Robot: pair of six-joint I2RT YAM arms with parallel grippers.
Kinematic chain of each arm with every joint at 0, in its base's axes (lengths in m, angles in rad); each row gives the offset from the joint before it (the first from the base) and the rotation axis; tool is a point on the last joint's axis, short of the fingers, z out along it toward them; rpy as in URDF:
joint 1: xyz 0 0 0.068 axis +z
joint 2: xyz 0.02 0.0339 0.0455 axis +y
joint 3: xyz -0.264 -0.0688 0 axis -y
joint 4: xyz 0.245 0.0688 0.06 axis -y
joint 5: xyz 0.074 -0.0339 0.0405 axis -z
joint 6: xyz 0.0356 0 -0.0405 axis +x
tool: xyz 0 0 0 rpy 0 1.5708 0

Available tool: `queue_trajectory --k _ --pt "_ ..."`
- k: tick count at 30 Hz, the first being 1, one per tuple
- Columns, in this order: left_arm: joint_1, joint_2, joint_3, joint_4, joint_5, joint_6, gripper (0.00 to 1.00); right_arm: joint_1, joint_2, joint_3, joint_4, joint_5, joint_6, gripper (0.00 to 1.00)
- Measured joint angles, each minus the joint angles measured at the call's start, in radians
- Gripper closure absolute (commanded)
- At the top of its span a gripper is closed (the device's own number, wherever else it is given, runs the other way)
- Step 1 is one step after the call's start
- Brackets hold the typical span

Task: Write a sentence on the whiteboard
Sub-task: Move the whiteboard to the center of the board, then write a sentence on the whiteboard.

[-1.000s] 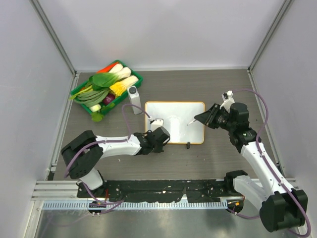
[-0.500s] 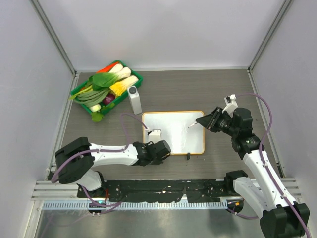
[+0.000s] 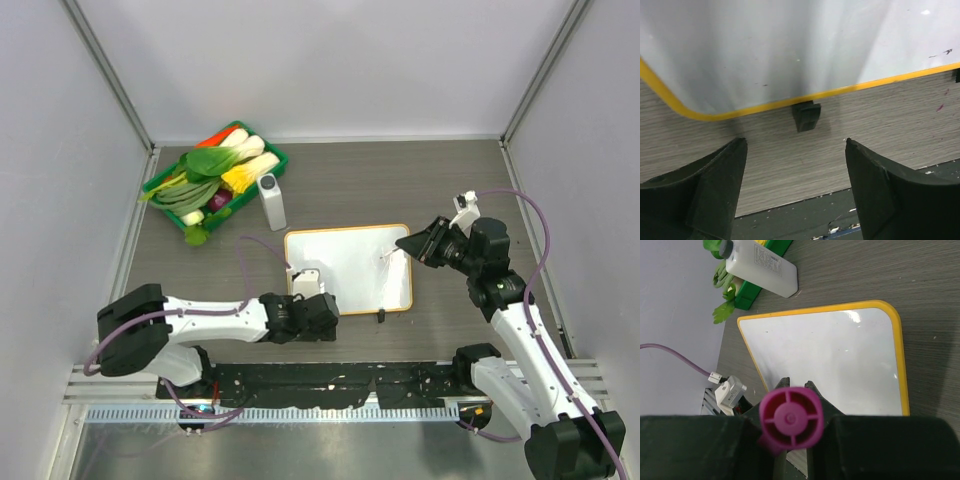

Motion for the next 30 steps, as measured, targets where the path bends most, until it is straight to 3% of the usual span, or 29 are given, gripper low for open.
queue_trajectory --k 9,16,20,24,30 --pt "0.000 -0.171 -0.028 -0.059 0.009 0.024 0.01 0.000 0.000 0.000 -0.003 -0.001 0.000 0.99" --pt "0.027 -0.302 0.002 -0.124 0.003 0.126 0.00 0.000 0.009 0.001 -0.003 0.000 0.002 0.98" --pt "0.170 -0.322 0.069 -0.101 0.072 0.236 0.00 0.000 0.021 0.001 0.004 0.000 0.005 0.99" --pt "0.350 -0.274 0.163 -0.068 0.204 0.346 0.00 0.000 0.042 0.001 0.010 -0.003 0.008 0.99" --pt "0.532 -0.216 0.237 -0.024 0.418 0.452 0.00 0.000 0.050 0.002 0.013 -0.007 0.008 0.99"
